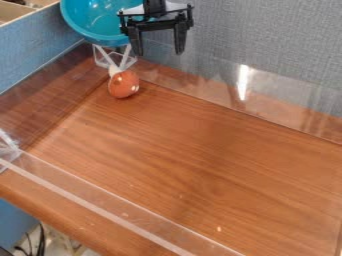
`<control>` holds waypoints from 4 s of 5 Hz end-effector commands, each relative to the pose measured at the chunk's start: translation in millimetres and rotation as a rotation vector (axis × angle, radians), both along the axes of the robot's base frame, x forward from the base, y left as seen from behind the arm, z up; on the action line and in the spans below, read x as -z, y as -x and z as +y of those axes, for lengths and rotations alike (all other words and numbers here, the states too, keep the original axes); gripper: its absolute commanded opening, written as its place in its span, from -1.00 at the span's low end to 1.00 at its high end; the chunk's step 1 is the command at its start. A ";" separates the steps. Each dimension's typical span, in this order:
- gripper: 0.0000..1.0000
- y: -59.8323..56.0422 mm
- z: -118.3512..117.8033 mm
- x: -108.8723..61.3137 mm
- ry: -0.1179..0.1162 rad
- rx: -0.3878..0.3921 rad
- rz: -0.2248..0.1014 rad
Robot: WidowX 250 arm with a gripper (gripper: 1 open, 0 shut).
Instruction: Put the mushroom in the blue bowl
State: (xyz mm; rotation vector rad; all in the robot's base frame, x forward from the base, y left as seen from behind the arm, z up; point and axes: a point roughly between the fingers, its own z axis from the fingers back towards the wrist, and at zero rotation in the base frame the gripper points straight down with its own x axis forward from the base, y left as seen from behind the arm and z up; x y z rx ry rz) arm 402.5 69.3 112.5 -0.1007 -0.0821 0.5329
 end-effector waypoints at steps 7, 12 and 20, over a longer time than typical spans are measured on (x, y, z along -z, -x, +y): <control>1.00 6.4 4.0 -43.5 -0.041 -0.041 -0.109; 1.00 19.1 31.7 -9.5 -0.081 -0.148 -0.049; 1.00 27.7 24.6 30.2 -0.103 -0.220 0.055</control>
